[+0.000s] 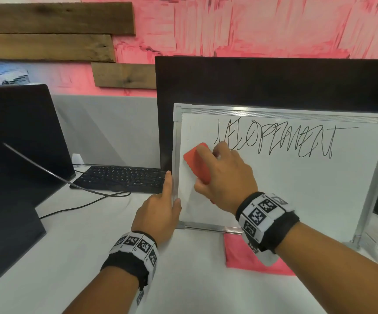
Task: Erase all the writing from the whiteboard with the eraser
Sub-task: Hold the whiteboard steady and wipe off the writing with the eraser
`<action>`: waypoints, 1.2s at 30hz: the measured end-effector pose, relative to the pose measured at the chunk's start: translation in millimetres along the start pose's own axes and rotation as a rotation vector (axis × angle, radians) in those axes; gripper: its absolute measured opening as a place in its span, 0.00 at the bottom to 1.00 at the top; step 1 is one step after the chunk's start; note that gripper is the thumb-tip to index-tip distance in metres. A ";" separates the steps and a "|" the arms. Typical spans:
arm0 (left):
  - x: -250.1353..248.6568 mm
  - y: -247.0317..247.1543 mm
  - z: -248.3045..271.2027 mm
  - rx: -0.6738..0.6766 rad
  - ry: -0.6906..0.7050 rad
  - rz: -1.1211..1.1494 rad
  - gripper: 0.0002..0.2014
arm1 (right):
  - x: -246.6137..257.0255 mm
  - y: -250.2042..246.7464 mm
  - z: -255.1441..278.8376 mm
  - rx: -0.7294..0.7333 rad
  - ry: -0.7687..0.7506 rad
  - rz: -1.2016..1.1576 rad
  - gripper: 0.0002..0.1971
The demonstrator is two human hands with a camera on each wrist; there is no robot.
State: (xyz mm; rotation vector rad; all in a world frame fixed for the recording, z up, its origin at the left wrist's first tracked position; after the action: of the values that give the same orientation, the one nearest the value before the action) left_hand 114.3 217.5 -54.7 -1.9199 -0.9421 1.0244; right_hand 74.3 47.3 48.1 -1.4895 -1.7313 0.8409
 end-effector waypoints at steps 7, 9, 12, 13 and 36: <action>4.4 0.3 -2.3 -0.007 0.007 0.007 0.38 | -16.2 -40.5 -30.3 -0.141 0.127 -0.096 0.36; 6.2 0.0 -2.6 -0.005 0.007 0.004 0.38 | -16.2 -39.1 -23.7 -0.128 0.131 -0.106 0.36; 6.0 -1.0 -3.2 -0.003 0.008 0.005 0.38 | -15.2 -23.1 -0.2 -0.050 0.113 -0.113 0.34; 5.6 -1.7 -3.2 -0.001 0.007 0.006 0.39 | -15.5 -18.0 6.2 -0.029 0.111 -0.110 0.33; 2.7 -3.7 -2.4 0.024 0.038 0.024 0.36 | -27.3 -13.4 14.1 -0.019 0.139 -0.133 0.34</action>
State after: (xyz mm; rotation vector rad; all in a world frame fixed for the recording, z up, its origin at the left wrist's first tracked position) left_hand 116.6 220.8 -51.4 -1.9286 -0.8837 1.0058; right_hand 57.9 18.1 49.1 -1.3940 -1.7174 0.6395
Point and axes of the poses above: each hand's wrist, its own z-axis away from the middle knuckle, its own y-axis out of the palm, x = y × z, the point moved 3 cm from there along -z, towards the middle knuckle, and after that the axes turned 5 degrees about y, right-handed, at the moved point
